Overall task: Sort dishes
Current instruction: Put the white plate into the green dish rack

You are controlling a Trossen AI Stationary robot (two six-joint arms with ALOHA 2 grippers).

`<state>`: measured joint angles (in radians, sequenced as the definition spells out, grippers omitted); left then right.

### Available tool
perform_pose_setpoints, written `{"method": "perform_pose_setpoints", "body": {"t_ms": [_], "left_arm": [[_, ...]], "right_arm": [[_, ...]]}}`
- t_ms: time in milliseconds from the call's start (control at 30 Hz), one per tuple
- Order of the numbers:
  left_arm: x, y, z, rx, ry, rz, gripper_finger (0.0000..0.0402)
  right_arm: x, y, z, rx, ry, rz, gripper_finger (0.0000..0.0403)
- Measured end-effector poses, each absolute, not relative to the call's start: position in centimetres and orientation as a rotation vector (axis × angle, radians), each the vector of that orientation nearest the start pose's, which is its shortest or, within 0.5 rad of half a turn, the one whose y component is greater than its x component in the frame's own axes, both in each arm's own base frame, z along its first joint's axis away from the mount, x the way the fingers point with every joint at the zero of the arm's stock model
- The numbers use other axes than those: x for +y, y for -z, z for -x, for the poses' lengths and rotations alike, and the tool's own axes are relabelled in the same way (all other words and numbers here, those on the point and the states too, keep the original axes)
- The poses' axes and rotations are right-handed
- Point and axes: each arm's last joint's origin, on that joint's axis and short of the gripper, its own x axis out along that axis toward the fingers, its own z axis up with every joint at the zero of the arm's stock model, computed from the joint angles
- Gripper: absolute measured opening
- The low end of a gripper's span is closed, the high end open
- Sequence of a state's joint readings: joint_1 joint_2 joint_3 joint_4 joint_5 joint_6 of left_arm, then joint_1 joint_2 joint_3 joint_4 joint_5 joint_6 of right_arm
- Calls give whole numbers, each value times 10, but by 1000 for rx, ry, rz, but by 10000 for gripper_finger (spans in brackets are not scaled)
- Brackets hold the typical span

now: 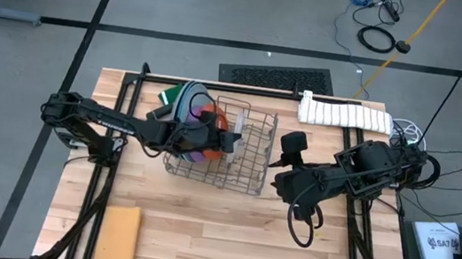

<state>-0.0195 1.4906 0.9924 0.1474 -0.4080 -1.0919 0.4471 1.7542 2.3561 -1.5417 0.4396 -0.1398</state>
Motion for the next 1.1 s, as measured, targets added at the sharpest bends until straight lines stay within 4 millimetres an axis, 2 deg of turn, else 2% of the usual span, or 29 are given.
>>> {"method": "perform_pose_setpoints", "body": {"t_ms": [433, 800, 1100], "left_arm": [[5, -265, -330, 150, -560, 934, 5], [4, -260, -328, 222, -553, 904, 93], [3, -259, -328, 258, -518, 894, 144]], "right_arm": [[115, -476, -268, 848, -66, 532, 194], [115, -476, -268, 848, -62, 526, 194], [115, -476, -268, 848, -62, 525, 194]]}}
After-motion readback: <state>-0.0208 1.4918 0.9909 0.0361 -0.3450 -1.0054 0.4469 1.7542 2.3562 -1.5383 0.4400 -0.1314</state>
